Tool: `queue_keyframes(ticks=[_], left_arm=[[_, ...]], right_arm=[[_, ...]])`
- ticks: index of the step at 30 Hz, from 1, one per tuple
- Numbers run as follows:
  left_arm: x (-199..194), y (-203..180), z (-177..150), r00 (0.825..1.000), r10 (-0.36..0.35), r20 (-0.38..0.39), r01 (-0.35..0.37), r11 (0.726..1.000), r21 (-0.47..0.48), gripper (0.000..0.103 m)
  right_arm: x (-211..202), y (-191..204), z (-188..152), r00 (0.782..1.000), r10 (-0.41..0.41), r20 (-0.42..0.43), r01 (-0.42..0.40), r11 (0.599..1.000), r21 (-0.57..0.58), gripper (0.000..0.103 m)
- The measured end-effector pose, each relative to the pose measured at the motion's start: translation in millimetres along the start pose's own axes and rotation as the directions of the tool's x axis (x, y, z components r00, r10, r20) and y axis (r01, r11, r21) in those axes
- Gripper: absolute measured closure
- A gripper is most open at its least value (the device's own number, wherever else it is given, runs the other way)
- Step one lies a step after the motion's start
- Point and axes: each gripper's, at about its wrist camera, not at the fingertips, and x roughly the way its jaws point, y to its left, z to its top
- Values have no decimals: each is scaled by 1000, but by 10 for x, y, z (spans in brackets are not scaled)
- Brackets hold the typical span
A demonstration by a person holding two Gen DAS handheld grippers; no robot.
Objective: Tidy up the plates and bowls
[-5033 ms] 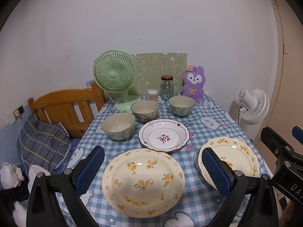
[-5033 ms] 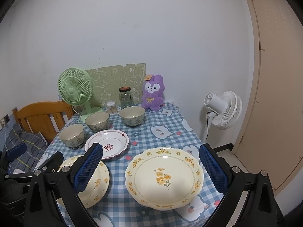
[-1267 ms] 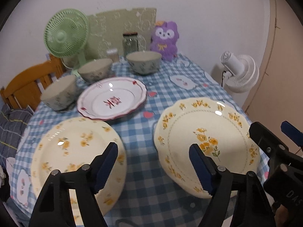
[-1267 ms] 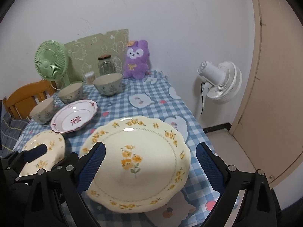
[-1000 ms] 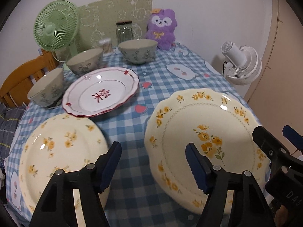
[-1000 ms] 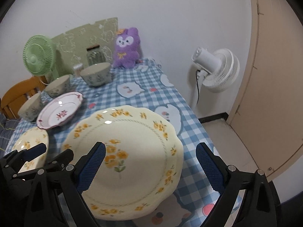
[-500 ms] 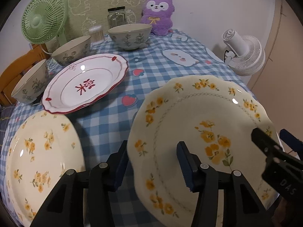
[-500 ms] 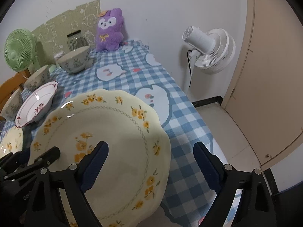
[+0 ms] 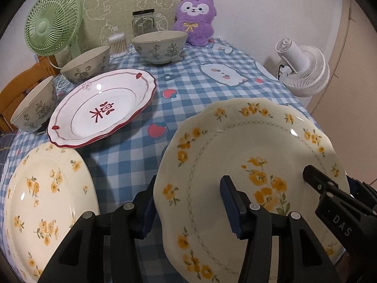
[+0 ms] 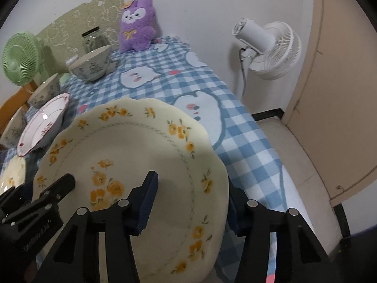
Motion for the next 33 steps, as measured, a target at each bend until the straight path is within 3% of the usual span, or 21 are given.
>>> queue_keyframes(ticks=[5,17,27,30,32,33], left_arm=[[-13,44,16,1000,25,5,-25,1000,-19,57],[14,205,132,998,64,15,-64,998,-23,57],[74,200,141,998,62,7,-62,998,-31,56],[75,183,138,998,65,5,-65,998,-20,49],[82,148,117,996,90,2,-90,996,-7,21],[86,143,105,995,95,1,-95,995,-6,20]], right_arm=[[-2,24,9,1000,-19,5,19,1000,16,50],[52,243,166,999,-13,41,14,1000,-26,52],[178,179,219,1000,22,-7,-22,1000,13,52],[175,144,237,998,51,-21,-51,998,33,52],[160,146,240,999,50,-20,-49,998,36,52],[135,160,240,999,42,-8,-42,999,28,52]])
